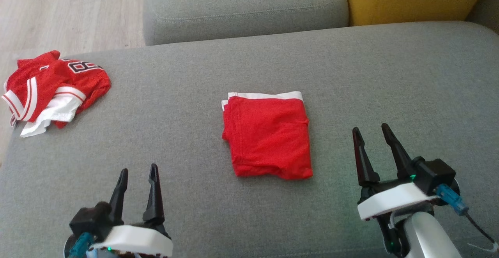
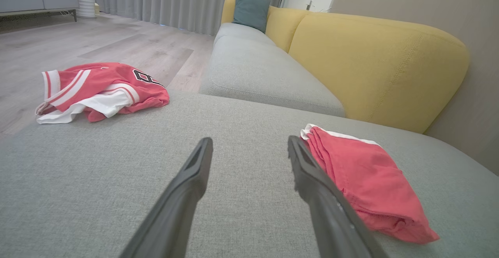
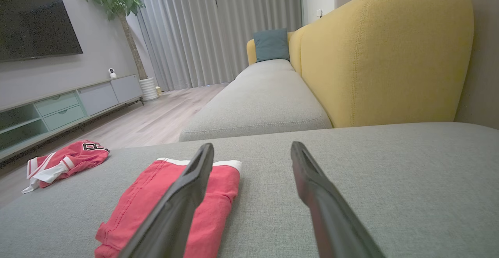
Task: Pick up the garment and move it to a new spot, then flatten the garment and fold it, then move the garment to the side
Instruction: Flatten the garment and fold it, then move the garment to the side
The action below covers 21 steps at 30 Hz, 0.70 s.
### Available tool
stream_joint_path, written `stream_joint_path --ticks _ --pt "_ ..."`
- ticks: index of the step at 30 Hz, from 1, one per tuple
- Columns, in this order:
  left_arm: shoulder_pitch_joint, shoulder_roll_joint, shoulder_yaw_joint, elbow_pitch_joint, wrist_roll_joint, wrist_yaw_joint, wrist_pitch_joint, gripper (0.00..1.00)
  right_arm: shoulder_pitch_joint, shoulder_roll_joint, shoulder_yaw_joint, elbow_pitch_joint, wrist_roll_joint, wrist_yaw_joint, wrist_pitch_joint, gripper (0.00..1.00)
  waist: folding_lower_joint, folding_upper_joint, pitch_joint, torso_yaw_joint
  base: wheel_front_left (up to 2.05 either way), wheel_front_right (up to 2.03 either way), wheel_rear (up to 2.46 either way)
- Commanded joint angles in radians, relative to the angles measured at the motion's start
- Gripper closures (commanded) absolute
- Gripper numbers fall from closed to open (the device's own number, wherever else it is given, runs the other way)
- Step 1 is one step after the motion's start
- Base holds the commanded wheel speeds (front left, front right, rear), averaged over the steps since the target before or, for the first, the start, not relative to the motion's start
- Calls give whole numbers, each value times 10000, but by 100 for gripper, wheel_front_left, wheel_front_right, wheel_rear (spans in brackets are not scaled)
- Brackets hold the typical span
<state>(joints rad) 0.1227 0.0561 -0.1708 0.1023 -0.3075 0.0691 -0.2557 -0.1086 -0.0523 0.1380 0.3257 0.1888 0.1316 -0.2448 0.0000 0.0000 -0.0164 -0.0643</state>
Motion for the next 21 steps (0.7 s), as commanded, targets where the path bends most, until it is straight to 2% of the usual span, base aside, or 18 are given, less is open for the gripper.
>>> stream_joint_path --ticks 1,11,21 --pt "-352 -51 424 -263 105 -28 -61 0 -261 19 254 -322 73 -9 22 0 0 0 4 -8 0 0 0" --pt "-342 -56 366 -256 90 -51 -61 0 -423 19 -9 -153 -105 -9 409 0 0 0 20 91 0 0 0" --pt "-460 -57 295 -421 247 -88 -61 0 -1446 -120 84 556 510 -9 3208 0 0 0 342 449 0 0 0"
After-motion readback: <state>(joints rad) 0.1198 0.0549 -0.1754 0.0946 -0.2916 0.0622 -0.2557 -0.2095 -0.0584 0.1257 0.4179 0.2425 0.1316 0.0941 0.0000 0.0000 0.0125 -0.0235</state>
